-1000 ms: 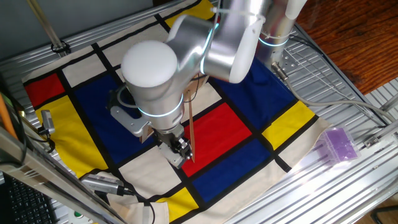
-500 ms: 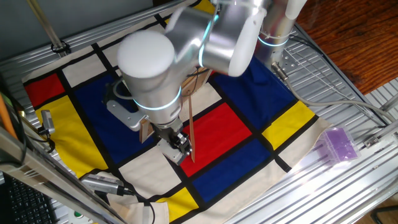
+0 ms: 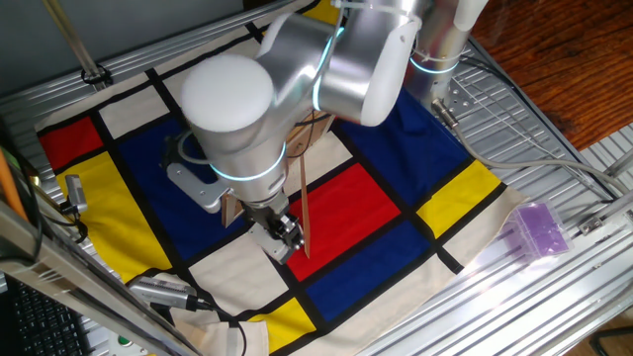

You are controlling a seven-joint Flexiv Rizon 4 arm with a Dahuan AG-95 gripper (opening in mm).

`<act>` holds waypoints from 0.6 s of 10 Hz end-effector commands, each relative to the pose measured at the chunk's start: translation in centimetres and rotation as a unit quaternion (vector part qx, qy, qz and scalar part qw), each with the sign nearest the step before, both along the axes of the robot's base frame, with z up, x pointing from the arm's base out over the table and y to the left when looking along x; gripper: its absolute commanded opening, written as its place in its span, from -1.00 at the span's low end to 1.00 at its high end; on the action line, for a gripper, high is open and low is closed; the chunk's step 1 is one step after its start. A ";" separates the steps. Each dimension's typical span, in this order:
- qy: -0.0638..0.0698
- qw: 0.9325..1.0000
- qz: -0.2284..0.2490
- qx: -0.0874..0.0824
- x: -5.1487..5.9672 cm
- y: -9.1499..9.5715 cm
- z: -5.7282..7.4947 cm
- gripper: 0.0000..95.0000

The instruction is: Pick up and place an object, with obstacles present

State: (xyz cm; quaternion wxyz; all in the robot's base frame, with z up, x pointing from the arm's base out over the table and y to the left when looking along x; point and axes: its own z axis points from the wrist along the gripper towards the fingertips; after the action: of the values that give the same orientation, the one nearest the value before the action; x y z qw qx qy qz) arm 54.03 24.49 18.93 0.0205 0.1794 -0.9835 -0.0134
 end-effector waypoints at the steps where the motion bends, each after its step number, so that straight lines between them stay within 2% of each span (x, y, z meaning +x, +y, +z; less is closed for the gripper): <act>1: 0.001 1.000 0.001 0.000 0.2 0.1 0.0 -1.00; 3: -0.001 1.000 0.002 0.003 0.9 0.3 -1.1 -1.00; 5: -0.004 1.000 0.003 0.002 2.0 0.5 -3.0 -1.00; 6: -0.007 1.000 0.003 0.002 2.1 0.6 -3.9 -1.00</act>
State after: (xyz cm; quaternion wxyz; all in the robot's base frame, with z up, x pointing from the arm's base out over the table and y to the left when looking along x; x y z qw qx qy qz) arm 56.39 25.30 14.71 0.0159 0.1839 -0.9827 -0.0145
